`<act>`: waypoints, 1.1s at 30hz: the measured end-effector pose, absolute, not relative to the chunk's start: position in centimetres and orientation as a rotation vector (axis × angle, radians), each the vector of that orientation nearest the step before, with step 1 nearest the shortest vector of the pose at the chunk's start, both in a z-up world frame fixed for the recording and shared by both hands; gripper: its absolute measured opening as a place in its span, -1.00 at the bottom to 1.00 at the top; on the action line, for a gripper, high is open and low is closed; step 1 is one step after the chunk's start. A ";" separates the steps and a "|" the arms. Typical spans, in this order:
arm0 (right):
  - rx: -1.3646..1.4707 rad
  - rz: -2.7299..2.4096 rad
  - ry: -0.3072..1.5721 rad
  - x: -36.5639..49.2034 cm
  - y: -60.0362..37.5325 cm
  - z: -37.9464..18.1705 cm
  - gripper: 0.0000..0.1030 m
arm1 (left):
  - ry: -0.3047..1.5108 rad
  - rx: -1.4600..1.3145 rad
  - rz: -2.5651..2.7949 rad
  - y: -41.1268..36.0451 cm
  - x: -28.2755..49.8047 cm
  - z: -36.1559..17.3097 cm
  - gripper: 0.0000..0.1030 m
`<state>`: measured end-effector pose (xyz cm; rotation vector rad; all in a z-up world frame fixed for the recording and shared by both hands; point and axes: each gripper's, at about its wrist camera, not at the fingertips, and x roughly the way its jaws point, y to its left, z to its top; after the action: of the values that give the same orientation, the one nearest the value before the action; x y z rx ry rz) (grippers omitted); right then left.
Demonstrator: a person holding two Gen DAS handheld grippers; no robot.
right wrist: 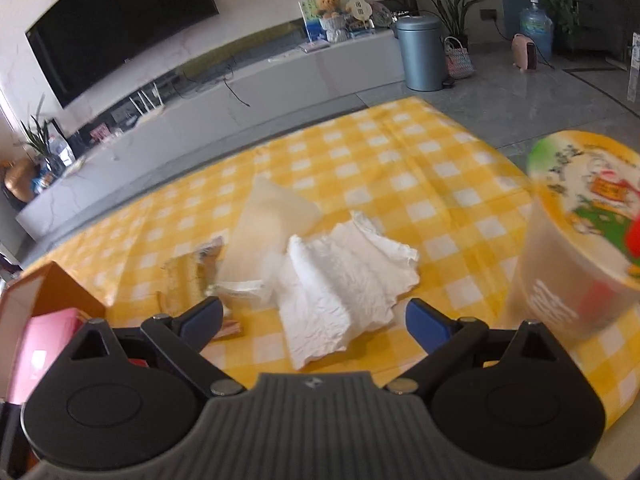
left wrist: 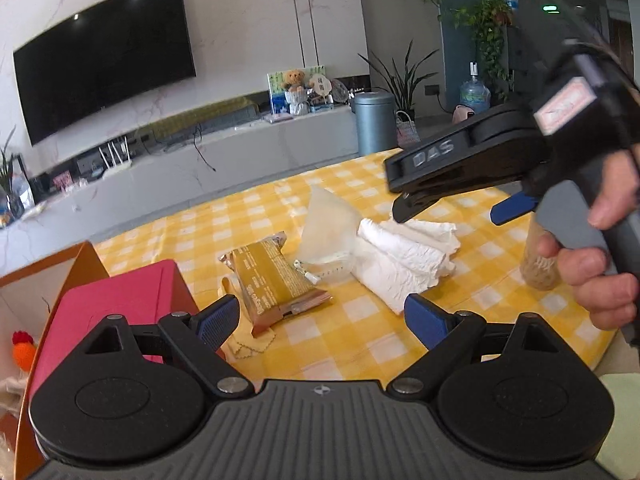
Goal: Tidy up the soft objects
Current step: 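Grasp the white crumpled tissue with the right tool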
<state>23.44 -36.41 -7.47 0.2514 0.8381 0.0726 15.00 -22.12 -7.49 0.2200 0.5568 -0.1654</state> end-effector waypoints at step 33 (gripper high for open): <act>0.162 0.120 1.121 25.2 -36.3 -14.4 -0.32 | 0.596 -0.007 -0.183 -18.8 14.9 -7.1 1.00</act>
<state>25.18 -36.33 -14.42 0.1617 1.1210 0.1198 14.90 -18.77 -7.07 -0.0071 0.5963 -0.1833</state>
